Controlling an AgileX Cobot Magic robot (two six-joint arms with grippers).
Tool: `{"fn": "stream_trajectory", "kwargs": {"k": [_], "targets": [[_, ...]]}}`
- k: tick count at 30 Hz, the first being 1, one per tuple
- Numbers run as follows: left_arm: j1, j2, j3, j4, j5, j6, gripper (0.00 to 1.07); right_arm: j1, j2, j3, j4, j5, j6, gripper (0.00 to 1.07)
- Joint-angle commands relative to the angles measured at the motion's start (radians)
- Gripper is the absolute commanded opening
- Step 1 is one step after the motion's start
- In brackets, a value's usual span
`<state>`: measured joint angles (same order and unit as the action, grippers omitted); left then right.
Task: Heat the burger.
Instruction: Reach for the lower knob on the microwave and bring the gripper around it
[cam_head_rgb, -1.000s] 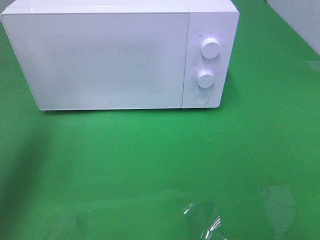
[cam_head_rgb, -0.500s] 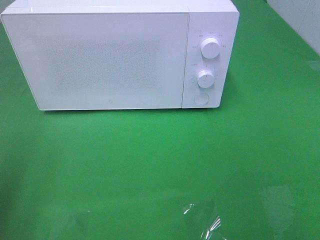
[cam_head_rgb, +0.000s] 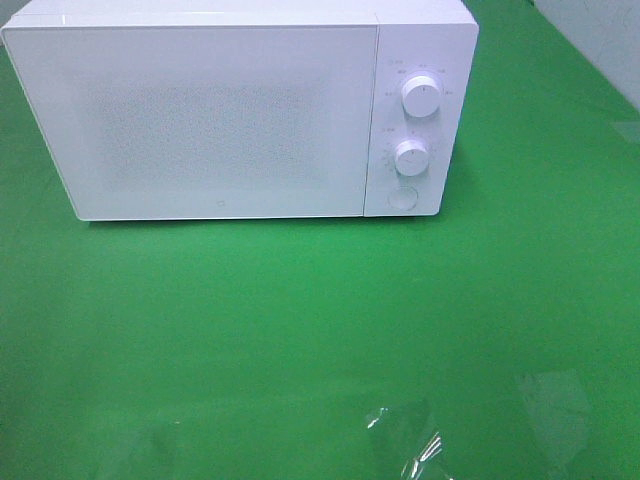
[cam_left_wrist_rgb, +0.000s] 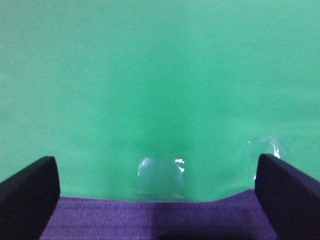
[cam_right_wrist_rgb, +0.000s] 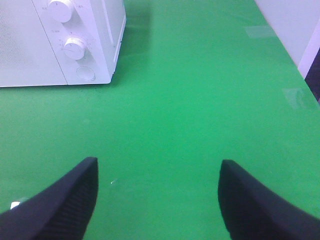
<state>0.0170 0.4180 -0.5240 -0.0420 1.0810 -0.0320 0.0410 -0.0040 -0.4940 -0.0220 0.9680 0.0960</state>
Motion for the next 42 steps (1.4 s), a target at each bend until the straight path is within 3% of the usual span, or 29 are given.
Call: {"fn": "stream_trajectory", "kwargs": {"k": [1,15,42], "targets": [[0.002,-0.113,0.006,-0.007,-0.012,-0.001,0.99,-0.002,-0.026,0.004,0.001,-0.007,-0.005,0.66],[0.002,-0.452,0.006,-0.017,-0.013,-0.001,0.99,-0.002,-0.026,0.004,0.001,-0.007,-0.005,0.66],[0.002,-0.439,0.007,-0.017,-0.015,-0.001,0.99,-0.002,-0.022,0.004,0.001,-0.007,-0.005,0.66]]}}
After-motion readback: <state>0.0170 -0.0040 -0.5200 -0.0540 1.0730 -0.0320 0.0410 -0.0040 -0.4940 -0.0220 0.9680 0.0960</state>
